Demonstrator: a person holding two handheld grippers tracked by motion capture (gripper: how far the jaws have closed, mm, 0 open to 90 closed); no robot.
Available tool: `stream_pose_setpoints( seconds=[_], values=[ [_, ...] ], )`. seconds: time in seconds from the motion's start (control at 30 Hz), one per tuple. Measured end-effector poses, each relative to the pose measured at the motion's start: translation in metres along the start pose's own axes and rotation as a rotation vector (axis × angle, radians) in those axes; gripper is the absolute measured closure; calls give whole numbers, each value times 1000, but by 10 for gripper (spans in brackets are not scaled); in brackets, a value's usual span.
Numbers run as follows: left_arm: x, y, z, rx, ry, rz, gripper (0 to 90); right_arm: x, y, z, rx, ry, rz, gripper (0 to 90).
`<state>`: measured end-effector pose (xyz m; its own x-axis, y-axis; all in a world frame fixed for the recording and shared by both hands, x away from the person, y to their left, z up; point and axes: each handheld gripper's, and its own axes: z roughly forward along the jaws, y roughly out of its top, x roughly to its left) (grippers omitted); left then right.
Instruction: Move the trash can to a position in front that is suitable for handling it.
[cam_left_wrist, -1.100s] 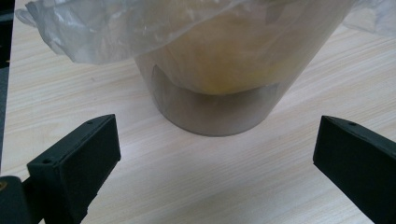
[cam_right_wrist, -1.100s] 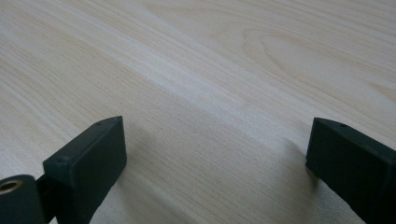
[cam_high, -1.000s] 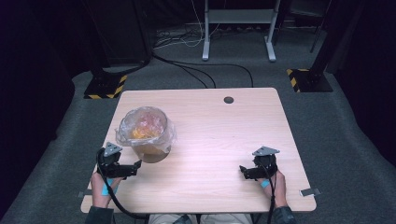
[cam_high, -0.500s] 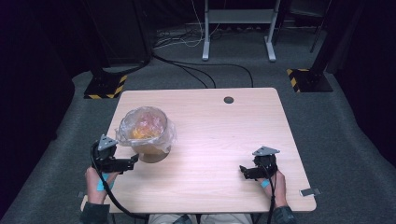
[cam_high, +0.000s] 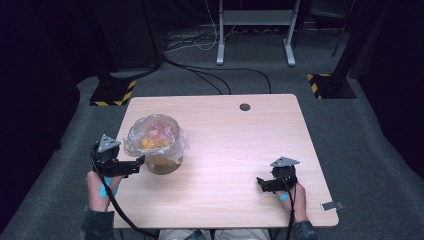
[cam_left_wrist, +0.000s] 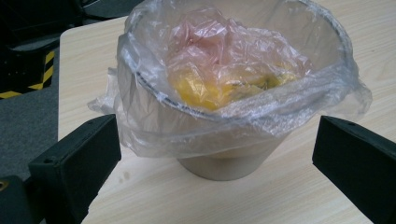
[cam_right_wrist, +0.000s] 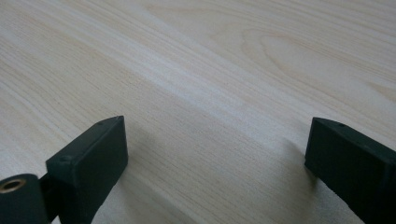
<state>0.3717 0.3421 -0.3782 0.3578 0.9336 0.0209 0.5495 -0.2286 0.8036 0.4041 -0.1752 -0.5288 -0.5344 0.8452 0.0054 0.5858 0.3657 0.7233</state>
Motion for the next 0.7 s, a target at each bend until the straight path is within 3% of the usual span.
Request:
stream_pose_setpoints(
  seconds=[0.3,0.7],
  values=[
    [0,15,-3,-21,10,-2,7,0,0,0,0,0,0,49],
    [-7,38,8,-15,-24,28,7,0,0,0,0,0,2,51]
  ],
)
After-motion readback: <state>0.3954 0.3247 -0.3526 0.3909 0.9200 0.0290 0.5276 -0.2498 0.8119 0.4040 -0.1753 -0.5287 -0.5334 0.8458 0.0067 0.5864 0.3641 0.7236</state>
